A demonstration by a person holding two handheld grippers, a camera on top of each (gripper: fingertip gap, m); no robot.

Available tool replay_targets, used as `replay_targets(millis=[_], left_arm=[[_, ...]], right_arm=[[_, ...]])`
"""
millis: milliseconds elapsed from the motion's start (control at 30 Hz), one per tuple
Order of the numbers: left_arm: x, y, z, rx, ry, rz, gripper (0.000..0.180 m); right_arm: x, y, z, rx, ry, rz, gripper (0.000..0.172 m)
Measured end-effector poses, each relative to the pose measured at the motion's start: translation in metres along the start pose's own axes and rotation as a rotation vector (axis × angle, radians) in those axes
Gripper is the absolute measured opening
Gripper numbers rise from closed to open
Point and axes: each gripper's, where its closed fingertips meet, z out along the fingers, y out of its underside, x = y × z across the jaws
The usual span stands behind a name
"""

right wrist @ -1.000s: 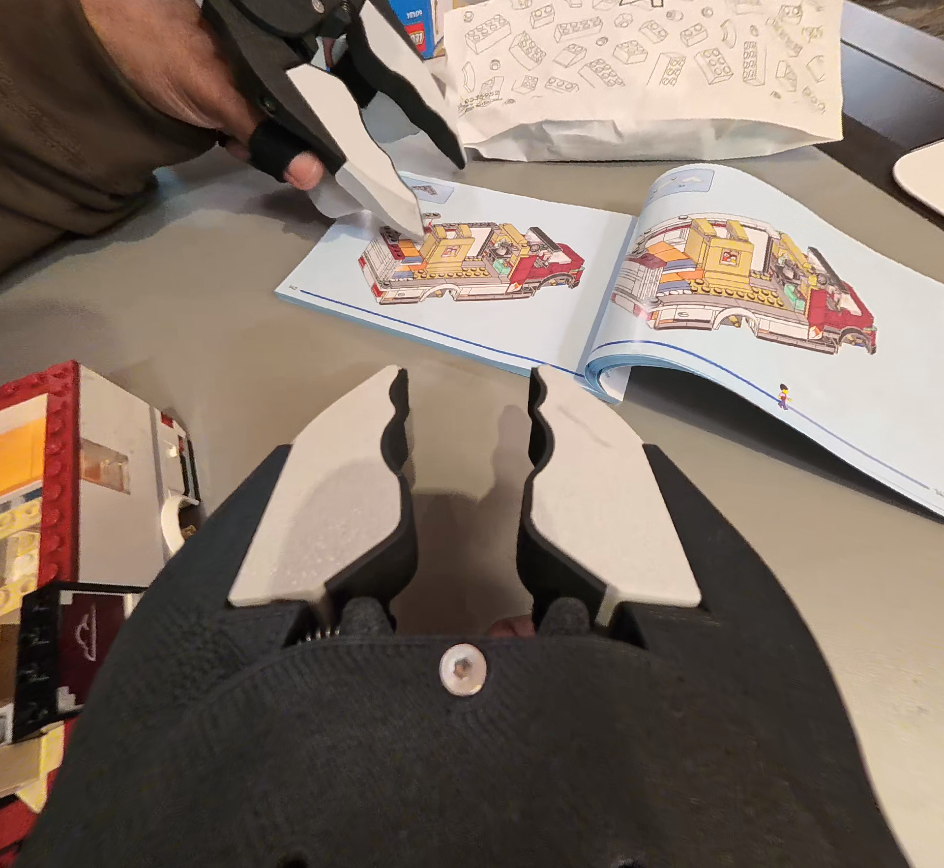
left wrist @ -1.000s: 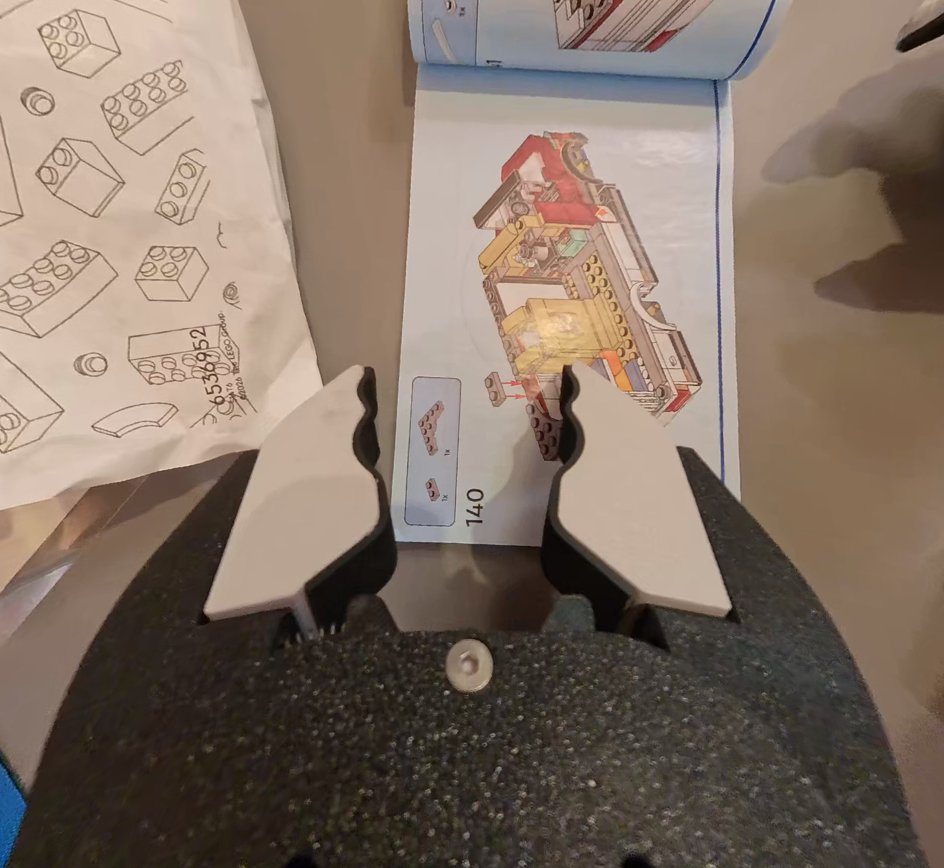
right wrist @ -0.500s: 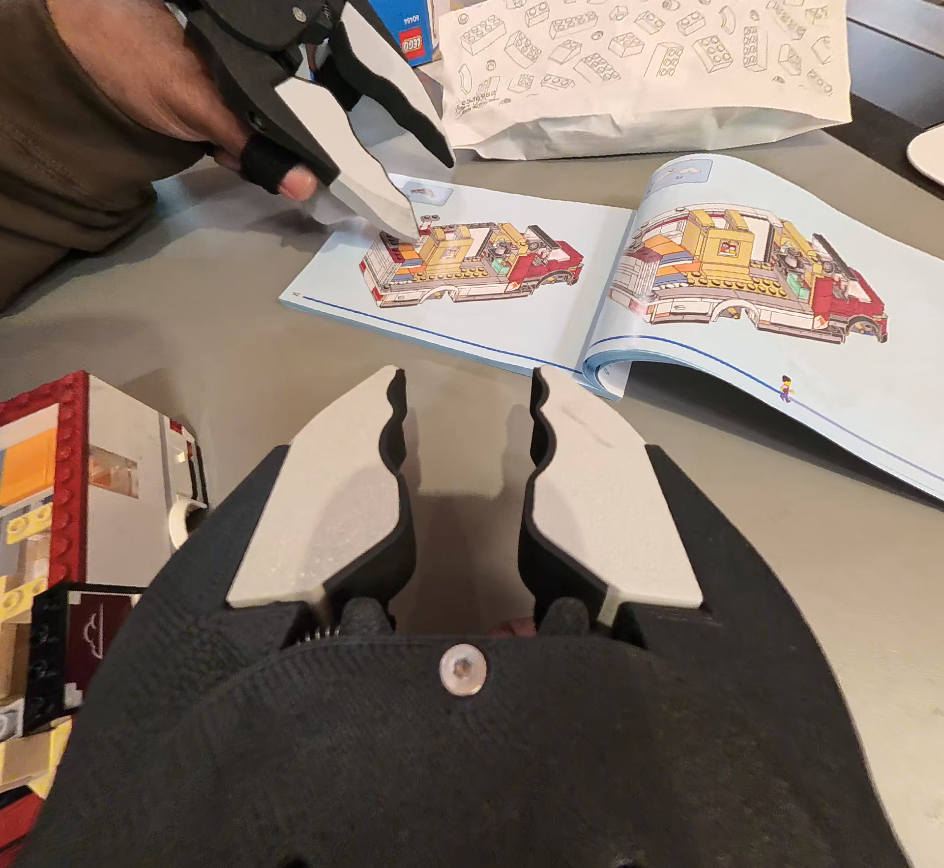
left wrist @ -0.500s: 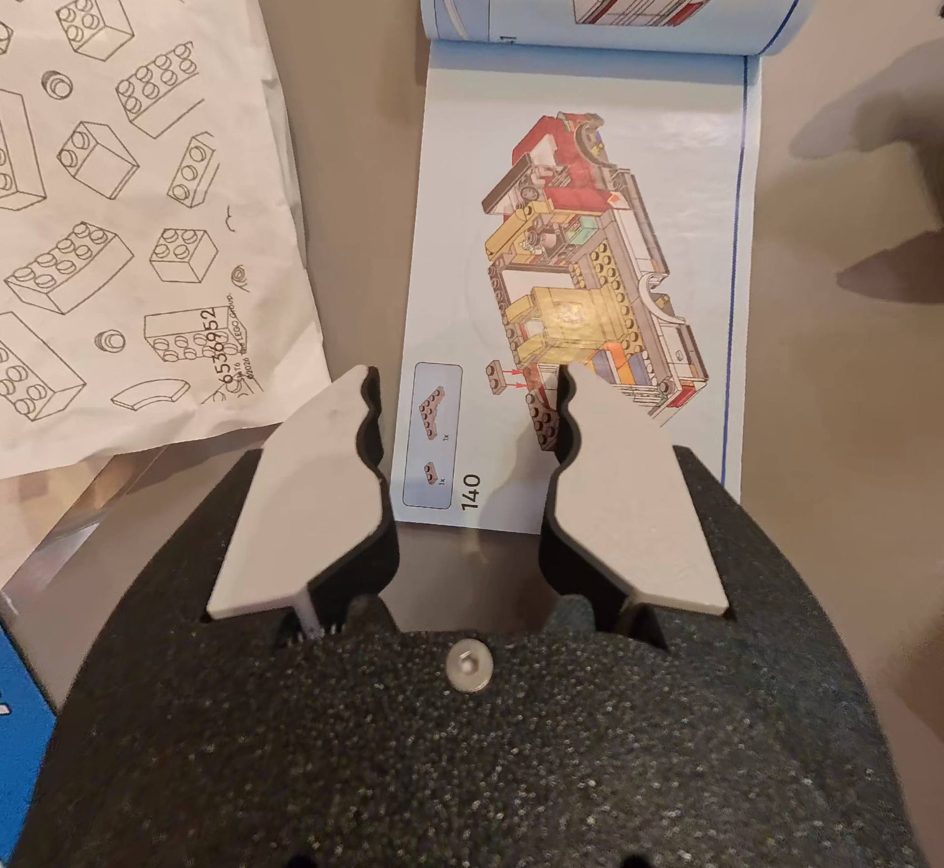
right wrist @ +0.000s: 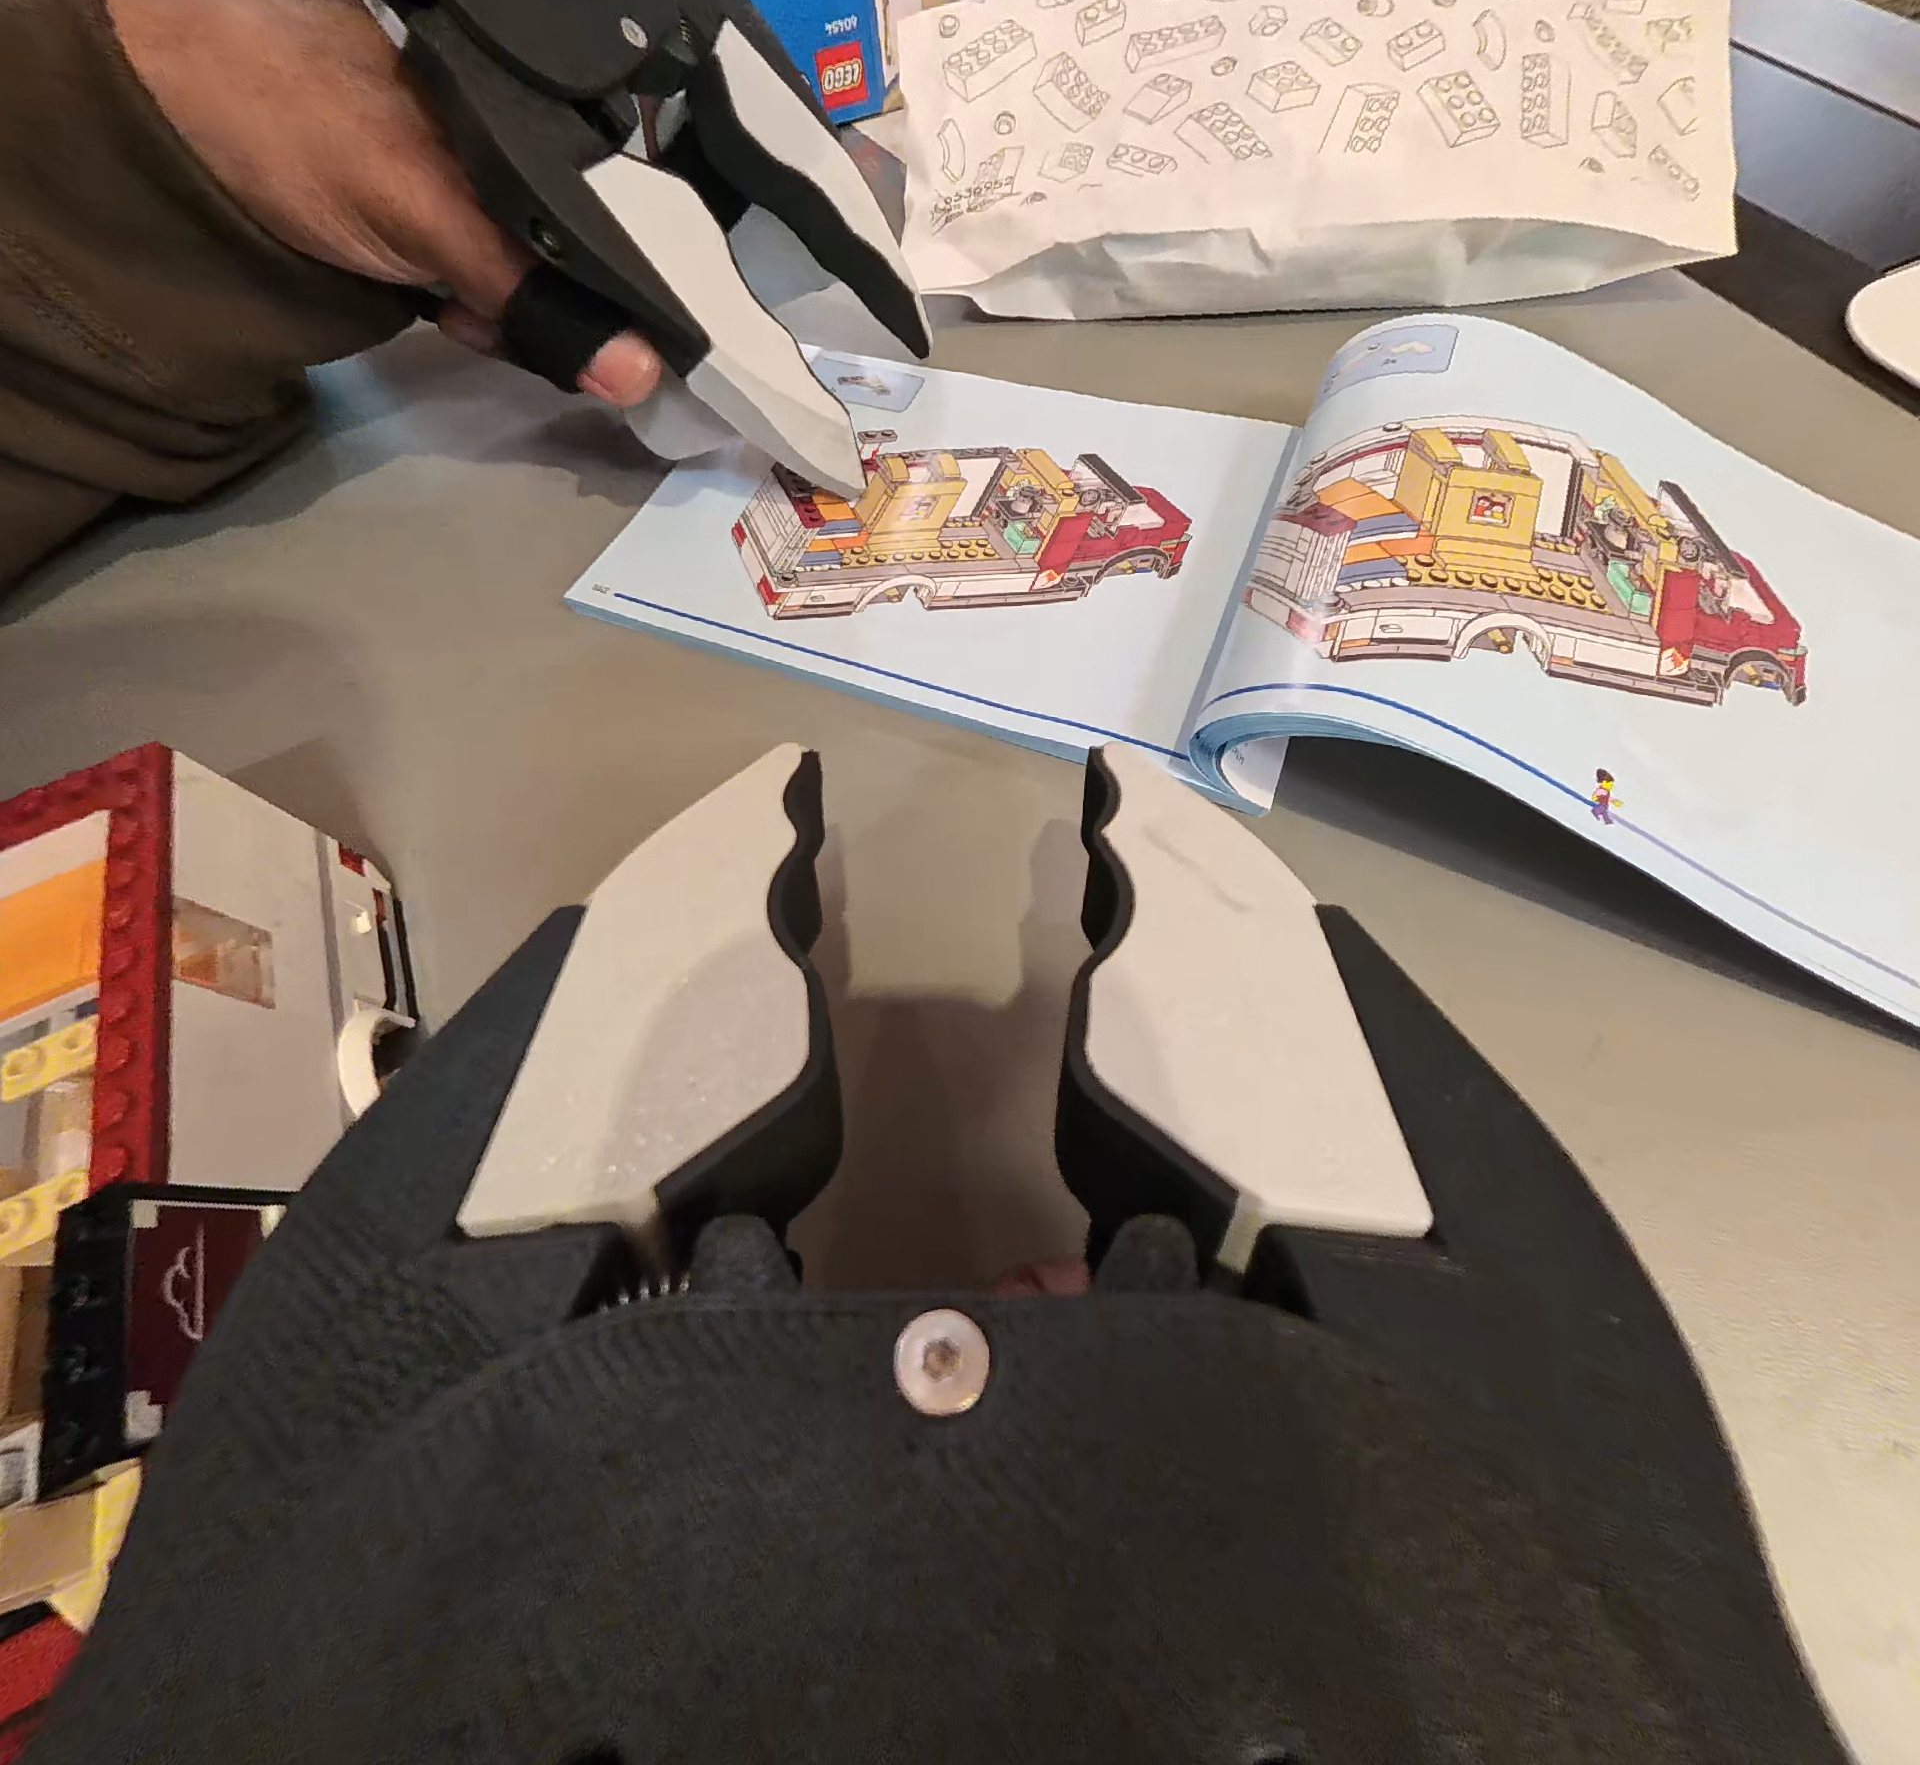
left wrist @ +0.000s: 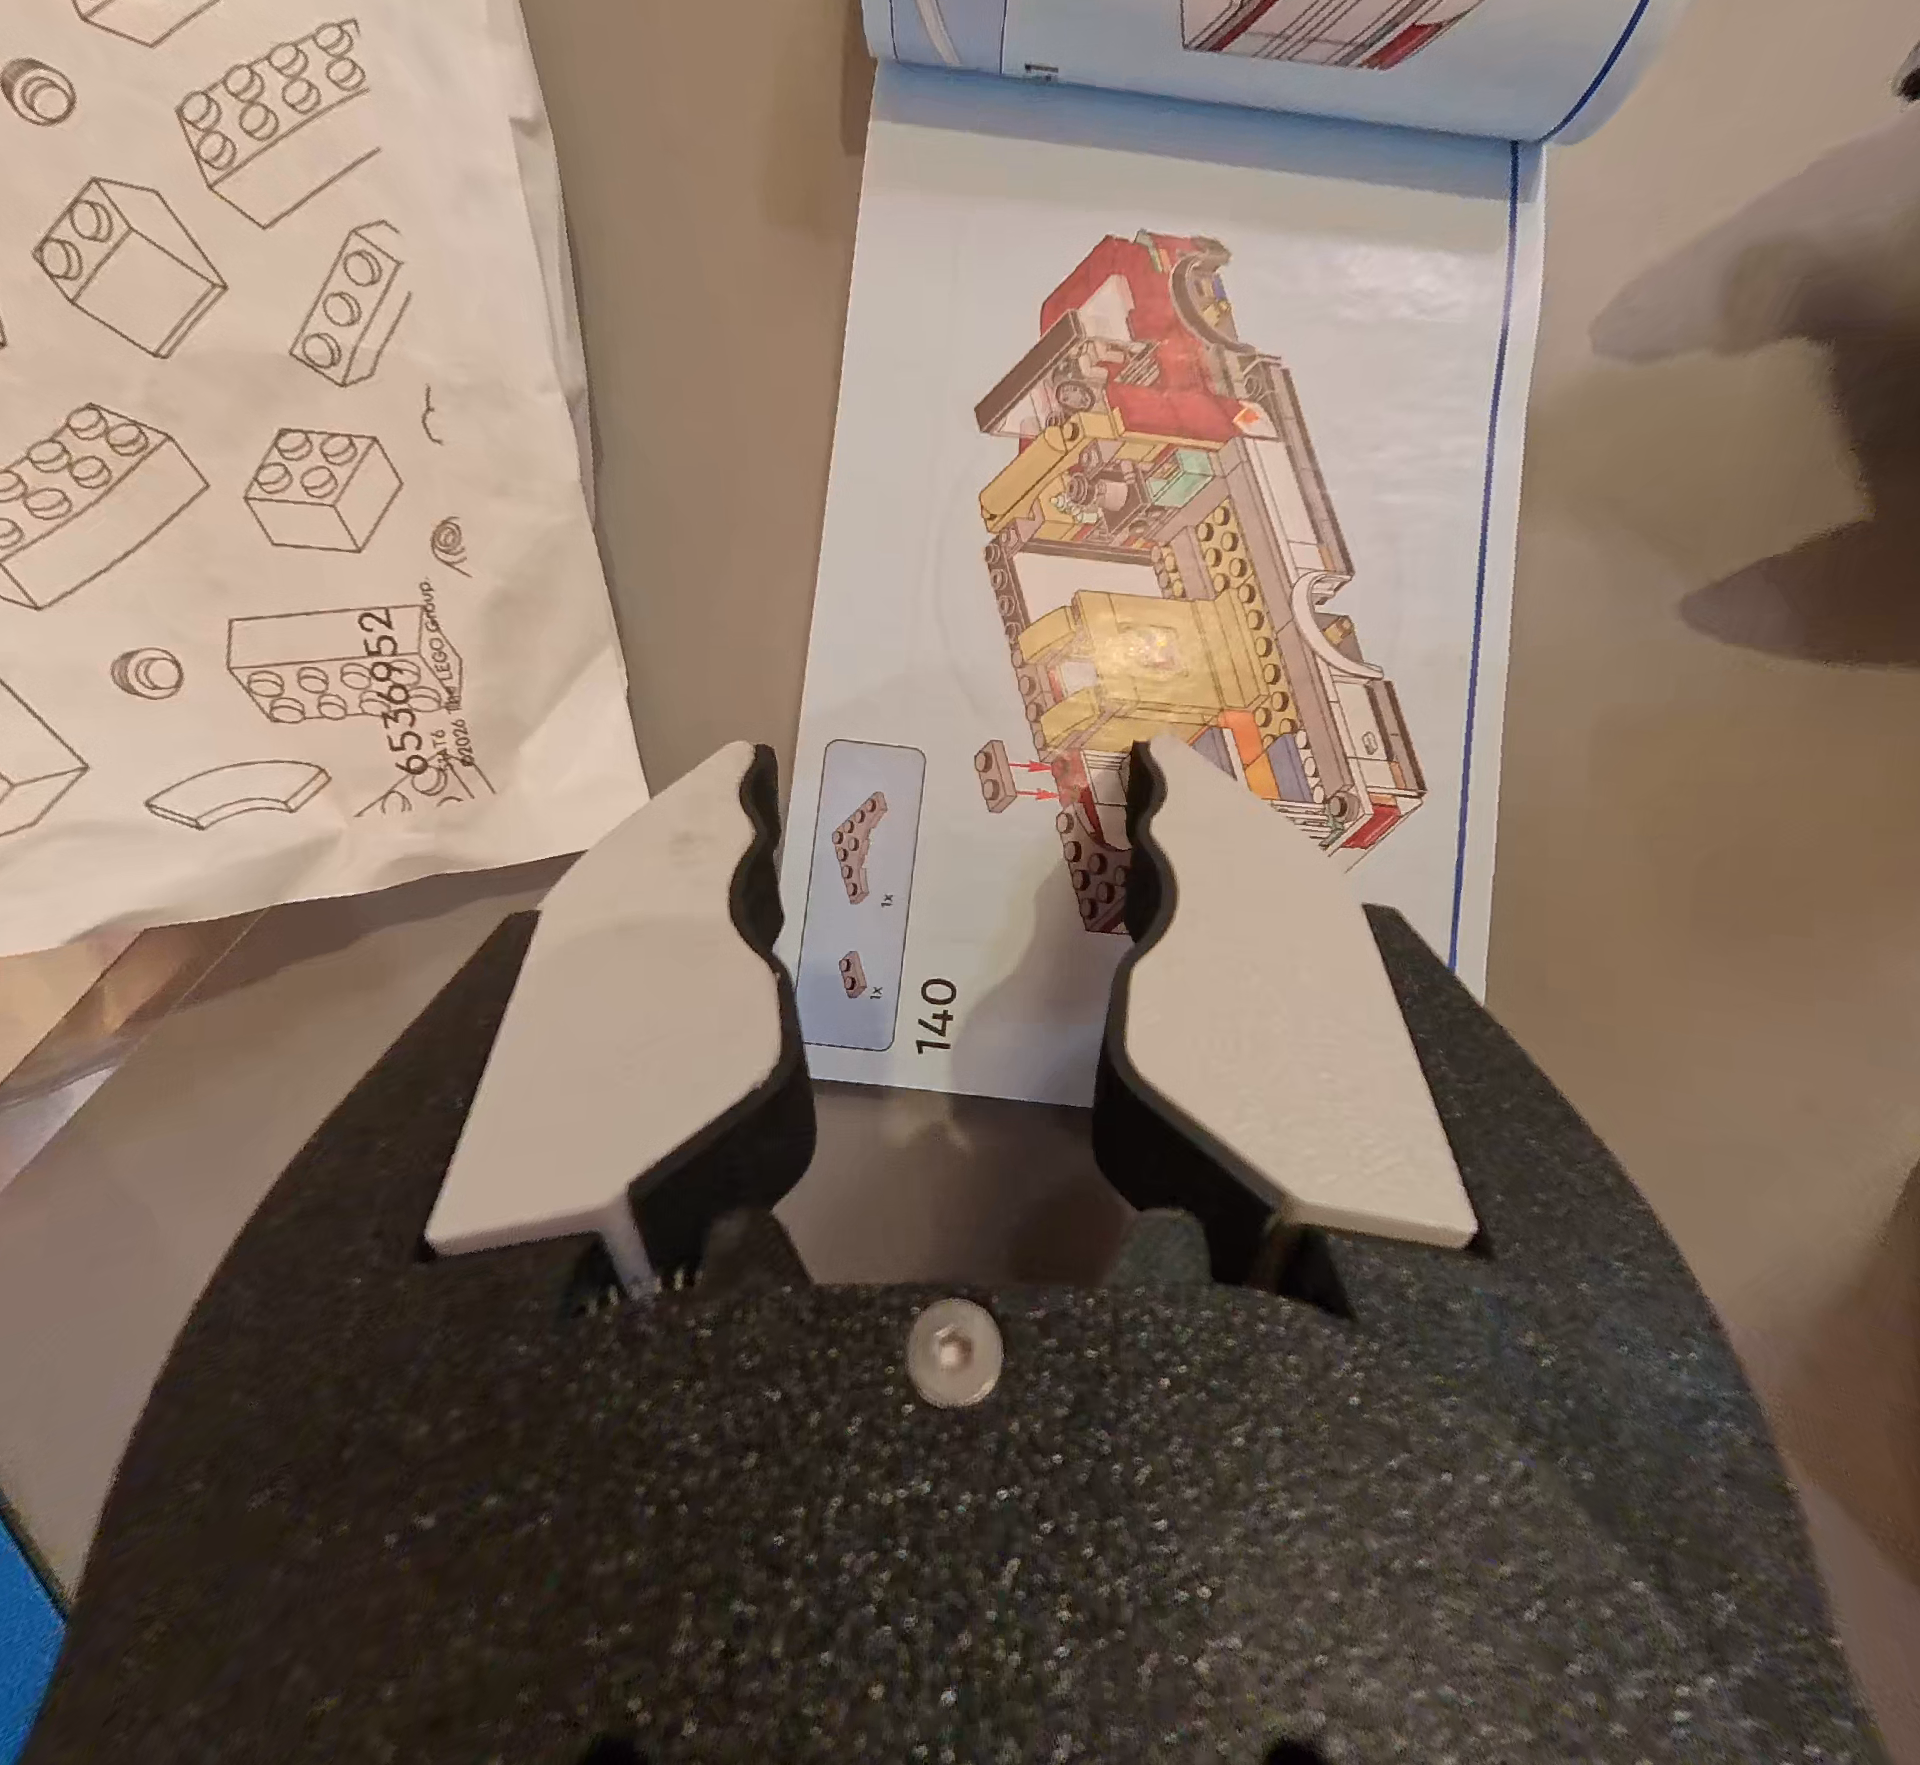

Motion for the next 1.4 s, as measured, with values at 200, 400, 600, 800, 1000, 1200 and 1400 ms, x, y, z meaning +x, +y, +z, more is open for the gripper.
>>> replay_targets(millis=[200,400,600,800,1000,1200,1400], left_arm=[[0.0,0.001,-0.001,-0.009,-0.016,0.014,0.064],[0.002,0.001,-0.001,-0.012,-0.014,0.022,0.063],[0.002,0.001,-0.001,-0.013,-0.015,0.024,0.063],[0.002,0.001,-0.001,-0.013,-0.013,0.019,0.063],[0.003,0.001,0.0,-0.01,0.007,-0.004,0.063],[0.001,-0.001,-0.003,0.016,0.037,-0.049,0.063],[0.004,0.0,-0.003,0.009,0.05,-0.045,0.063]], right_arm=[[-0.002,0.003,-0.001,-0.011,-0.004,-0.006,0.049],[-0.004,0.004,-0.001,-0.022,0.007,-0.035,0.049],[-0.008,0.008,0.001,-0.046,0.018,-0.087,0.05],[-0.01,0.009,0.002,-0.057,0.021,-0.113,0.05],[-0.01,0.009,0.001,-0.054,0.018,-0.109,0.05],[-0.011,0.01,0.001,-0.061,0.02,-0.123,0.05],[-0.011,0.01,0.002,-0.063,0.02,-0.128,0.05]])
